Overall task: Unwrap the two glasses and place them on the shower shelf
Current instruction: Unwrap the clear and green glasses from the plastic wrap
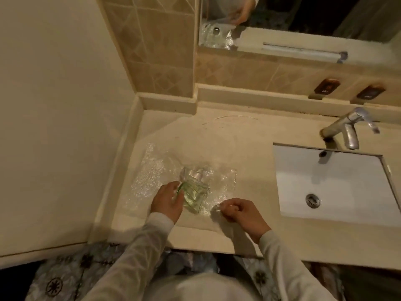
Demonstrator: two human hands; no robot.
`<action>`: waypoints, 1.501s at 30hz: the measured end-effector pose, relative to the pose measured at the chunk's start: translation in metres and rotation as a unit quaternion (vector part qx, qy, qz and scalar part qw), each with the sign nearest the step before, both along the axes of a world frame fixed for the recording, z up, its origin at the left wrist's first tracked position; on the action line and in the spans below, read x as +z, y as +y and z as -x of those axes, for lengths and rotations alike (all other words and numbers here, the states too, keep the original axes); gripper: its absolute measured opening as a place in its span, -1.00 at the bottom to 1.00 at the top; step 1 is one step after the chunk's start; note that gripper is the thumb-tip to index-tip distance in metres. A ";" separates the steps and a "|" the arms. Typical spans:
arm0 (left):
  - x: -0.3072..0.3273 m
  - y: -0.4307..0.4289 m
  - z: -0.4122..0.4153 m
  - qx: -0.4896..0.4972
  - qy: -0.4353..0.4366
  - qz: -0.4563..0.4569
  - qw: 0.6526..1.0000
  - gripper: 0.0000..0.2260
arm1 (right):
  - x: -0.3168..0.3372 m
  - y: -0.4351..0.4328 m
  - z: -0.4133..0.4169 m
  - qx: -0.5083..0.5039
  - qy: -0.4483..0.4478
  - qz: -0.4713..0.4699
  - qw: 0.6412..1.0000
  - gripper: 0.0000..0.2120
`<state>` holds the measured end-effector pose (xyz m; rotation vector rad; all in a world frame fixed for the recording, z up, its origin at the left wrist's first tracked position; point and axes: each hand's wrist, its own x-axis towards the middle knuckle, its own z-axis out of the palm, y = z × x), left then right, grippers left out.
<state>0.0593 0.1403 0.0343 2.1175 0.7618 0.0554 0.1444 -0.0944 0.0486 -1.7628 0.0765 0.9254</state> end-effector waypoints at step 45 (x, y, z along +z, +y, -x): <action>-0.032 -0.048 0.009 0.178 -0.043 0.155 0.971 -0.63 | -0.004 -0.027 -0.005 -0.085 -0.040 0.021 0.995 -0.72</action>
